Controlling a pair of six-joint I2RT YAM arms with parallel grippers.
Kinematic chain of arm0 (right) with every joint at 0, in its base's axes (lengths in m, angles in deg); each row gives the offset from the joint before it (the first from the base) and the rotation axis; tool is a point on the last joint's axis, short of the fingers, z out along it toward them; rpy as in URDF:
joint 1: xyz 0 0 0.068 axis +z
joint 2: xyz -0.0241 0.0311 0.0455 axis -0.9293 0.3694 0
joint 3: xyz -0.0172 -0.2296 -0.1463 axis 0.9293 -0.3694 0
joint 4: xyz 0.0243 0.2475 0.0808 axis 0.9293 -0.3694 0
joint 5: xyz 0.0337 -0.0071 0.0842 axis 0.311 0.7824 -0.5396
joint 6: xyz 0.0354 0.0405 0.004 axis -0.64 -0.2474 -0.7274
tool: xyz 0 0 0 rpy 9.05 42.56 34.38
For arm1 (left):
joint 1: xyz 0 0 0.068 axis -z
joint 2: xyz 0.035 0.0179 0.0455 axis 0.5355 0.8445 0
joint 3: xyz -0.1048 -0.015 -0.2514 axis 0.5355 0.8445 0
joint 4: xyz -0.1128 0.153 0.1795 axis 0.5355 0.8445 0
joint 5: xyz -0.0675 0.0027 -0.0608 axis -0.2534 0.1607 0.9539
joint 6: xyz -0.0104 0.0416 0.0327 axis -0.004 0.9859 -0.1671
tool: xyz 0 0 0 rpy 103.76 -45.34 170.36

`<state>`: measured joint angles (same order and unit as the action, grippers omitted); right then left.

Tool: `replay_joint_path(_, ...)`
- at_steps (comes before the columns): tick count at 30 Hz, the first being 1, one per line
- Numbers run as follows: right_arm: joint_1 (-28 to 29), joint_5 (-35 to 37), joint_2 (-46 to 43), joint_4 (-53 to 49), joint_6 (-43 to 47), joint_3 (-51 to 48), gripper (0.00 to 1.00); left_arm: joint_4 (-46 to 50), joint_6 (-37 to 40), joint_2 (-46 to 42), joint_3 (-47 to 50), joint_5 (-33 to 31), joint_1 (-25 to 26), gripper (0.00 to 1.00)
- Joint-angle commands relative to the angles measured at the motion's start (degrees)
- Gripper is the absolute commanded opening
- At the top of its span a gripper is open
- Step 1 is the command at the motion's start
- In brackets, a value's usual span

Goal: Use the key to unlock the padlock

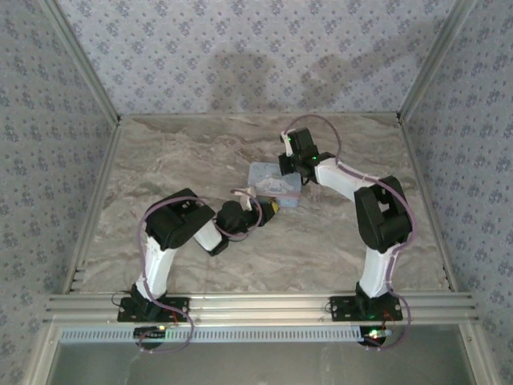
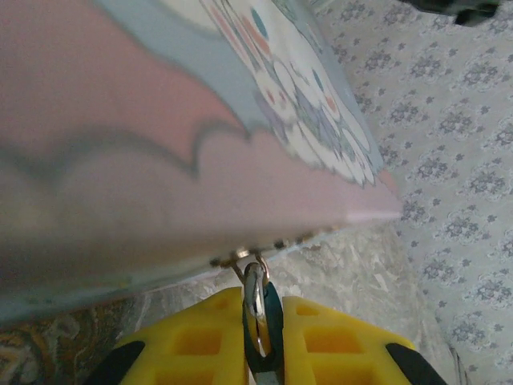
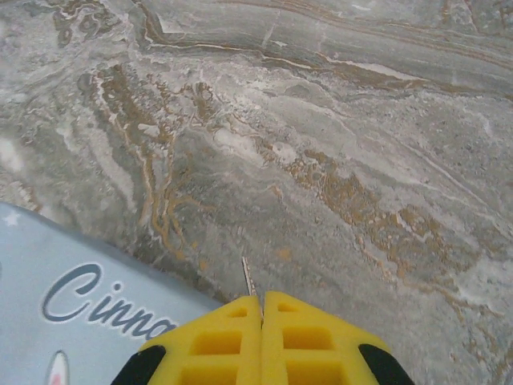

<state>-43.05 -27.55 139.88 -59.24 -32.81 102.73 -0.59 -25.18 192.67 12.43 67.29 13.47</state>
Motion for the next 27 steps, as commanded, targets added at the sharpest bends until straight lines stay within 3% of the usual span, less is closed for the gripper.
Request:
replay_joint_path(1,-1.6,-1.5,-5.5,0.4,-1.8,-2.4,0.00,10.5,-1.3,-0.5,2.2,1.3,-0.2,0.09)
replay_joint_path(8,-5.7,-6.0,-18.2,4.0,-6.9,-12.4,0.00,13.3,-1.9,-2.8,1.7,2.0,-0.2,0.09)
replay_joint_path(17,-9.3,-25.7,-45.5,16.1,-18.7,-35.9,0.00,20.3,-4.3,-8.0,-1.4,5.4,-0.4,0.09)
replay_joint_path(23,-9.5,-31.7,-57.1,25.0,-29.5,-49.4,0.00,22.4,-7.2,-9.8,-3.7,7.7,-0.7,0.09)
replay_joint_path(27,-8.7,-30.2,-60.4,28.9,-34.4,-55.9,0.00,22.3,-9.2,-10.9,-4.4,8.9,-1.5,0.08)
